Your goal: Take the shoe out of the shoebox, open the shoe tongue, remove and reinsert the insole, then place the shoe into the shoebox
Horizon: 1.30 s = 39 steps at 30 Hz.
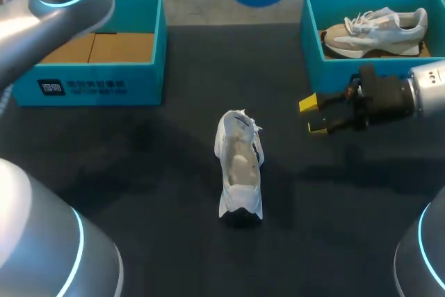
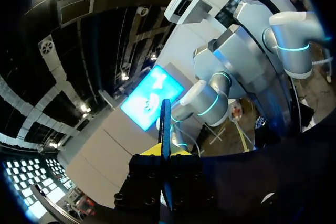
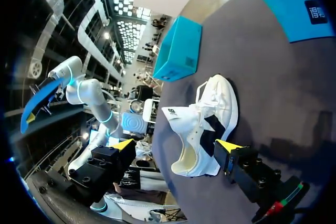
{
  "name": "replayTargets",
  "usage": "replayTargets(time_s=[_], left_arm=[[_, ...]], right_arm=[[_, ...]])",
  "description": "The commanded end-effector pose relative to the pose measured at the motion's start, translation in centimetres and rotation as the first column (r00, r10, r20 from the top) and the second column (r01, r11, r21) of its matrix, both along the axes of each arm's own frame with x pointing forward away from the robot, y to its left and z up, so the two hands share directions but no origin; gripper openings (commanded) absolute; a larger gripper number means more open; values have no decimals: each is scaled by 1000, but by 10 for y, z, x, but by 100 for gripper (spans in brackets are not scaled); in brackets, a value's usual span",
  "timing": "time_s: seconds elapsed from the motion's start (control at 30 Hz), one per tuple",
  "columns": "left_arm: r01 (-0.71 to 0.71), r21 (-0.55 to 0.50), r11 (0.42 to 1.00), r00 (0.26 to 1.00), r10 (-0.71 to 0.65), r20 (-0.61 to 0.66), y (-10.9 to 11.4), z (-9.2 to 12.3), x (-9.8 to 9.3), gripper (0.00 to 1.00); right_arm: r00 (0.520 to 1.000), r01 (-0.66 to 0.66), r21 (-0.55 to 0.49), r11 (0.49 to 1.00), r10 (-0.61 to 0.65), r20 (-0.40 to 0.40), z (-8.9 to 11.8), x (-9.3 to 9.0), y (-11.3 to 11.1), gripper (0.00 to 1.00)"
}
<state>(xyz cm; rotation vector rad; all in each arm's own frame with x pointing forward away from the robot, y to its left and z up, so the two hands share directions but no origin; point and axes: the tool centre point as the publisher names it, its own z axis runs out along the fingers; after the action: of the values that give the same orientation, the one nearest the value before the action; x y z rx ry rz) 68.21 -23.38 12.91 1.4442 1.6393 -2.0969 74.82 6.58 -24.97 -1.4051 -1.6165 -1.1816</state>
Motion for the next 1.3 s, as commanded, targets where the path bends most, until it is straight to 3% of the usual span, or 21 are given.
replayTargets(time_s=[0.03, 0.13, 0.23, 0.5, 0.7, 0.8, 0.97, 1.3], left_arm=[[1, -1, 1000, 1000, -1, 2, 0, 0, 1, 0], [1, -1, 1000, 1000, -1, 2, 0, 0, 1, 0], [-35, -19, 999, 993, 37, 116, 4, -6, -10, 0], [-152, -134, 979, 960, 179, 216, 26, -42, -20, 0], [-96, -225, 970, 946, 159, 281, 35, -61, -23, 0], [-66, -219, 973, 942, 133, 309, 36, -70, -25, 0], [-107, -86, 991, 926, 131, 354, 37, -84, -21, 0], [-107, -86, 991, 926, 131, 354, 37, -84, -21, 0]], right_arm=[[1000, 2, -1, 1000, -2, 1, -1, 0, 1, 100], [1000, 2, -1, 1000, -2, 1, -1, 0, 1, 100], [1000, 2, -1, 1000, -2, 1, -1, 0, 1, 100], [1000, 2, -1, 1000, -2, 1, -1, 0, 1, 100], [1000, 2, -1, 1000, -2, 1, -1, 0, 1, 100], [1000, 2, -1, 1000, -2, 1, -1, 0, 1, 100], [1000, 2, -1, 1000, -2, 1, -1, 0, 1, 100], [1000, 2, -1, 1000, -2, 1, -1, 0, 1, 100]])
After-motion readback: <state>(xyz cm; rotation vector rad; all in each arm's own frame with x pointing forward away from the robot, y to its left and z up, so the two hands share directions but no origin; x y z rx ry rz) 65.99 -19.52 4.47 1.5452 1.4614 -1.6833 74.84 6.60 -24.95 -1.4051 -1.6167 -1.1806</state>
